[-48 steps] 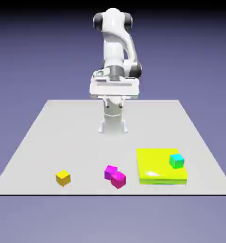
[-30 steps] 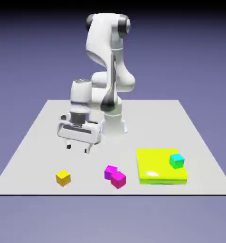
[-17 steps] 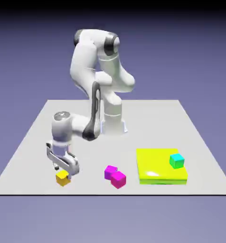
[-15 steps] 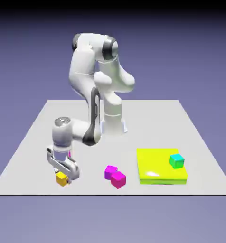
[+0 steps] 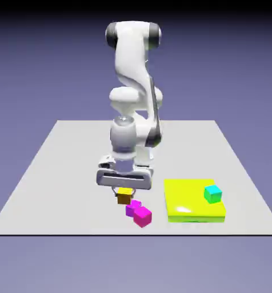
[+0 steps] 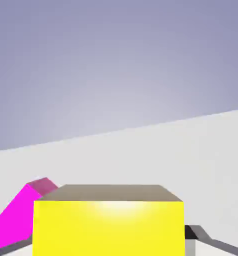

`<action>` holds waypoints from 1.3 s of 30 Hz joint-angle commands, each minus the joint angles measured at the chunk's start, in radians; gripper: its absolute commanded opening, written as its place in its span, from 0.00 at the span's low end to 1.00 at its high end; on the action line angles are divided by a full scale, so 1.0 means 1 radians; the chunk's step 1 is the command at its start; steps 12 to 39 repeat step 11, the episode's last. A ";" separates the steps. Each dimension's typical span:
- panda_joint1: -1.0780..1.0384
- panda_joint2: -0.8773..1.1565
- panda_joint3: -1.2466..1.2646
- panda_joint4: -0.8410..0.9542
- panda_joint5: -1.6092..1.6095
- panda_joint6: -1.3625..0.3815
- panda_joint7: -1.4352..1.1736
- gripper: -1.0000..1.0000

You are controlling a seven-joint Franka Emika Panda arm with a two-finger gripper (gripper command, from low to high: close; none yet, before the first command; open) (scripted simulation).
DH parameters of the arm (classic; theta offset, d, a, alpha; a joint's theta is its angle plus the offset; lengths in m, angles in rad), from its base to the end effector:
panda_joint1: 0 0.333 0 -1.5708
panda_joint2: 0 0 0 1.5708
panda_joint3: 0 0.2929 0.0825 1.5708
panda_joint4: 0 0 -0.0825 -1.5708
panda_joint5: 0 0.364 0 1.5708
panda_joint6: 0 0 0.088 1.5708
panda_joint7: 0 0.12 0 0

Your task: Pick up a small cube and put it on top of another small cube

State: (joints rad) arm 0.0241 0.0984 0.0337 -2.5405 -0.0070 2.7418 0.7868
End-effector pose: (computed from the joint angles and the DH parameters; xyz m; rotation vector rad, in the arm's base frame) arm 0.4576 0.0270 0.2269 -2.8957 1.0949 -0.1453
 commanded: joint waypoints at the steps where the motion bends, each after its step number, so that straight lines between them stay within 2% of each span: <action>1: -0.005 0.000 0.000 0.000 0.000 0.000 0.000 0.00; 7: 0.006 0.206 -0.014 0.032 -0.015 0.174 0.011 0.00; 8: 0.006 0.206 -0.014 0.032 -0.015 0.174 0.011 1.00; 11: 0.002 0.134 -0.009 0.021 -0.010 0.113 0.007 1.00; 39: 0.002 0.134 -0.009 0.021 -0.010 0.113 0.007 1.00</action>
